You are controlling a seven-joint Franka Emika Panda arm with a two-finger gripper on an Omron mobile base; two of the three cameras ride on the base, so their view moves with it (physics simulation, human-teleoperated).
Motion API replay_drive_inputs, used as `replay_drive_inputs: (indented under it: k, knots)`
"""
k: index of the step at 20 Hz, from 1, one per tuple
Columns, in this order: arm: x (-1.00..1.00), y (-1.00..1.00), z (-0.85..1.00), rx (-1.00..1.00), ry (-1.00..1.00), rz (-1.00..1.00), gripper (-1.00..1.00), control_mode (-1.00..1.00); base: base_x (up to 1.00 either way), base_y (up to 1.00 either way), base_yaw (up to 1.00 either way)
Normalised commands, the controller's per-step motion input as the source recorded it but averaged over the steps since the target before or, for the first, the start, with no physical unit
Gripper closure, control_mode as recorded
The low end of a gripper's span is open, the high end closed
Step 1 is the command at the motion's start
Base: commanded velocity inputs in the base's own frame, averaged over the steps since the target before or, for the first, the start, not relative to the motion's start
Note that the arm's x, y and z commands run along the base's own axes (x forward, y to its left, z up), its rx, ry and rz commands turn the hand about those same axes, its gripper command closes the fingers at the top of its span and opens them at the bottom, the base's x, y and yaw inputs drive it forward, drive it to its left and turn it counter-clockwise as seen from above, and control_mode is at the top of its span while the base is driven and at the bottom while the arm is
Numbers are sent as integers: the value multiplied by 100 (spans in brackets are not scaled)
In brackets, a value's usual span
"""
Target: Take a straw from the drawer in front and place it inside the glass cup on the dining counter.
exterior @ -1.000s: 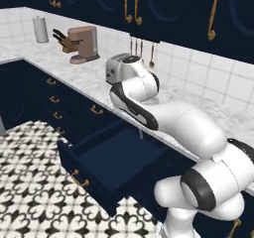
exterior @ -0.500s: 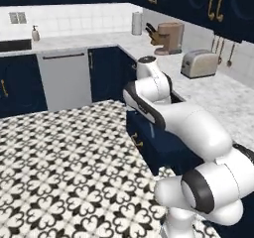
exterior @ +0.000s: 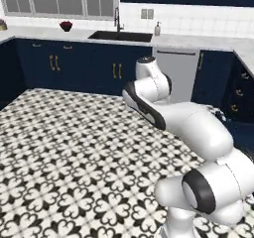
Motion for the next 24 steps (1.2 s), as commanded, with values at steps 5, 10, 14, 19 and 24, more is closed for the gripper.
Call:
replay_drive_inputs:
  k: [5,10,14,19,24]
  knots:
    - [0,0,0,0,0,0,100,100,34,94,53]
    - [0,0,0,0,0,0,100,100,24,100,22]
    - [0,0,0,0,0,0,100,100,23,100,0]
    - [0,0,0,0,0,0,100,100,21,100,-10]
    - [0,0,0,0,0,0,100,100,-5,100,-19]
